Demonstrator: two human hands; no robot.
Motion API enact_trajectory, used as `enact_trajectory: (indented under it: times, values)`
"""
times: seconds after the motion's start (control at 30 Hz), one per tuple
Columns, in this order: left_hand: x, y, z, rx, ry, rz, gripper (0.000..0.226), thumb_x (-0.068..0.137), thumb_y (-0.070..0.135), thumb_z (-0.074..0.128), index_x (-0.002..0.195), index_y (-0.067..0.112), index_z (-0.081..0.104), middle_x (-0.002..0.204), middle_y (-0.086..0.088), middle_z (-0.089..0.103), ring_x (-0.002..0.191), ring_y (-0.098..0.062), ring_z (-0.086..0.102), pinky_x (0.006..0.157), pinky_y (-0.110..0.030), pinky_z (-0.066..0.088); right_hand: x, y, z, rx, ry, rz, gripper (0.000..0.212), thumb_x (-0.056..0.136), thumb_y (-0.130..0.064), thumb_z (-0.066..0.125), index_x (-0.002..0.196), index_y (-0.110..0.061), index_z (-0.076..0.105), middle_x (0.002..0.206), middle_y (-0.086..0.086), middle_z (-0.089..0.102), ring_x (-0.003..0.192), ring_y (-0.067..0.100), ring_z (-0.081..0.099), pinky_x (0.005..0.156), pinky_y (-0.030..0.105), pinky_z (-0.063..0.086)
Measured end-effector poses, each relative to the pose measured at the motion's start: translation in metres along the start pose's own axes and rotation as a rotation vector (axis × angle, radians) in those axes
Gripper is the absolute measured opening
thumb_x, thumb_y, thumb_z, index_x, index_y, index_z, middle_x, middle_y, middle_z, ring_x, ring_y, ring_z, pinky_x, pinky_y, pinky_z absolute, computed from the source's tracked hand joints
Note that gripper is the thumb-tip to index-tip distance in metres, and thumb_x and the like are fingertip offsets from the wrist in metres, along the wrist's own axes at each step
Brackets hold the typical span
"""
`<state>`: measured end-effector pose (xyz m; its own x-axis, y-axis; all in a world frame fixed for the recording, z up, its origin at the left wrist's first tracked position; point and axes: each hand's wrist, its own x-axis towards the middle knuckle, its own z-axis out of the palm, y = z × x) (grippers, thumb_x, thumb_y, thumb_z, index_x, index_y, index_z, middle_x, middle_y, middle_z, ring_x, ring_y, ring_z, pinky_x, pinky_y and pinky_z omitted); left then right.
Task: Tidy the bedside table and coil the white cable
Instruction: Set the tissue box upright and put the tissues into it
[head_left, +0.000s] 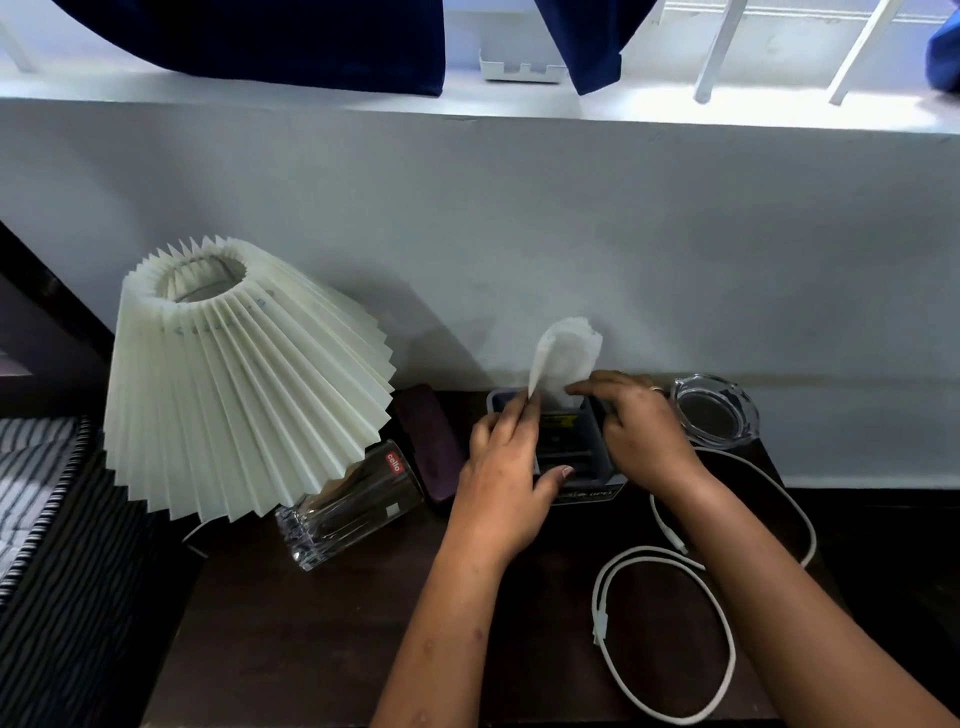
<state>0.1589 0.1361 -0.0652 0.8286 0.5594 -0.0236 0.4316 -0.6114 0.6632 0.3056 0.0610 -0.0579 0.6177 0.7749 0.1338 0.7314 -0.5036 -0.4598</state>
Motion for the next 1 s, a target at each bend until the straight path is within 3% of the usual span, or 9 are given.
enact_trajectory:
  times: [0.17,0.3,0.47,0.63,0.8,0.9,1.0]
  values:
    - [0.002,-0.002,0.003,-0.010,-0.001,0.021,0.076,0.089,0.038,0.053,0.149,0.025,0.008,0.159,0.010,0.003,0.145,-0.010,-0.001,0.114,-0.033,0.021,-0.004,-0.001,0.004,-0.146,-0.047,-0.022,0.052,0.076,0.002,0.045,0.112,-0.028,0.067,0.122,-0.008,0.064,0.114,0.027,0.050,0.096,0.046,0.041]
    - [0.001,-0.002,0.003,0.011,-0.015,0.008,0.075,0.090,0.040,0.051,0.149,0.025,0.008,0.159,0.008,0.005,0.145,-0.010,-0.002,0.115,-0.034,0.020,-0.005,0.000,0.000,-0.110,0.119,-0.003,0.049,0.074,0.006,0.047,0.106,-0.024,0.071,0.116,-0.002,0.068,0.108,0.030,0.052,0.091,0.043,0.045]
    - [0.001,0.001,0.001,0.026,-0.020,-0.003,0.074,0.091,0.041,0.050,0.149,0.022,0.010,0.158,0.006,0.007,0.145,-0.012,-0.001,0.114,-0.035,0.022,-0.003,0.001,0.003,-0.160,0.035,-0.059,0.049,0.073,0.003,0.048,0.107,-0.024,0.070,0.115,-0.007,0.068,0.106,0.028,0.051,0.089,0.044,0.046]
    - [0.001,0.000,0.004,0.041,-0.007,0.000,0.074,0.090,0.042,0.051,0.149,0.020,0.013,0.157,0.005,0.009,0.144,-0.012,0.001,0.112,-0.035,0.026,-0.007,0.002,0.007,-0.186,0.094,-0.057,0.043,0.076,-0.004,0.047,0.108,-0.023,0.069,0.116,-0.006,0.067,0.106,0.029,0.052,0.088,0.041,0.046]
    - [0.001,0.000,0.007,0.067,0.002,-0.013,0.074,0.089,0.044,0.051,0.148,0.020,0.015,0.155,0.005,0.007,0.142,-0.014,0.000,0.110,-0.039,0.030,-0.013,0.006,0.009,0.017,0.104,0.054,0.056,0.071,0.005,0.045,0.113,-0.027,0.065,0.131,-0.005,0.054,0.120,0.029,0.044,0.101,0.043,0.040]
    - [0.001,0.000,0.006,0.044,0.022,-0.020,0.071,0.087,0.044,0.053,0.147,0.024,0.019,0.155,0.005,0.004,0.141,-0.016,-0.001,0.109,-0.043,0.030,-0.024,0.007,0.008,0.205,0.135,0.124,0.060,0.077,-0.002,0.044,0.131,-0.026,0.048,0.137,0.003,0.048,0.127,0.025,0.040,0.107,0.037,0.031]
    - [-0.001,0.000,0.000,-0.032,0.064,-0.047,0.069,0.086,0.041,0.057,0.145,0.030,0.021,0.154,0.006,0.002,0.141,-0.017,-0.002,0.112,-0.041,0.025,-0.038,0.007,0.007,0.398,0.172,0.227,0.058,0.086,-0.004,0.052,0.139,-0.021,0.037,0.134,0.008,0.049,0.125,0.022,0.044,0.107,0.038,0.034]
